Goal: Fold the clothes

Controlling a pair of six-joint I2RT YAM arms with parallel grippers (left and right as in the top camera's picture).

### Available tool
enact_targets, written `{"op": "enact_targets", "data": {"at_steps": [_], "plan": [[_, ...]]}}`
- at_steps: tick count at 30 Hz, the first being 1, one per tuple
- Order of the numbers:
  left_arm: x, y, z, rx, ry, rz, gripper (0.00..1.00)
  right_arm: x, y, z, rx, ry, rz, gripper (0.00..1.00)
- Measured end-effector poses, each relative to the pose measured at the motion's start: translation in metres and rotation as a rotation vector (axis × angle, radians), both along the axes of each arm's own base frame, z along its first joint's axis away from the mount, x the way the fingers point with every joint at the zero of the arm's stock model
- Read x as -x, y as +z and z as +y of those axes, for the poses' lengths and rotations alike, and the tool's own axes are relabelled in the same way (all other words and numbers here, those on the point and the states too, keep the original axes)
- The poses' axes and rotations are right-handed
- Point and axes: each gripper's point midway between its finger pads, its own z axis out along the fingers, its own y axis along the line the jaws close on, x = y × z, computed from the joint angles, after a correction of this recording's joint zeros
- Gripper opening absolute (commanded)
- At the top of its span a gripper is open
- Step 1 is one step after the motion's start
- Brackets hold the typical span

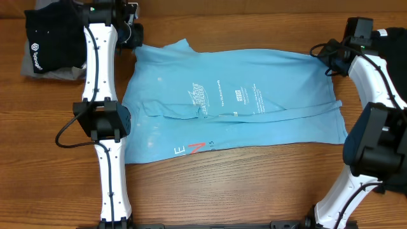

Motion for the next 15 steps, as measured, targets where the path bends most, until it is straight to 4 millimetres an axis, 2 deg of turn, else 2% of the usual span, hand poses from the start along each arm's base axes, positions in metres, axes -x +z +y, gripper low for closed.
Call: {"op": "enact_targets", "data": {"at_steps": [7,15], "plan": [[0.049,0.010,-0.002,0.025,0.049,0.168,0.04,0.015,0.019,-0.001,-0.004,-0.008,0.016,0.04],[0.052,0.014,-0.016,0.107,0.032,0.179,0.04,0.053,0.007,-0.035,-0.049,-0.116,0.131,0.04]]}}
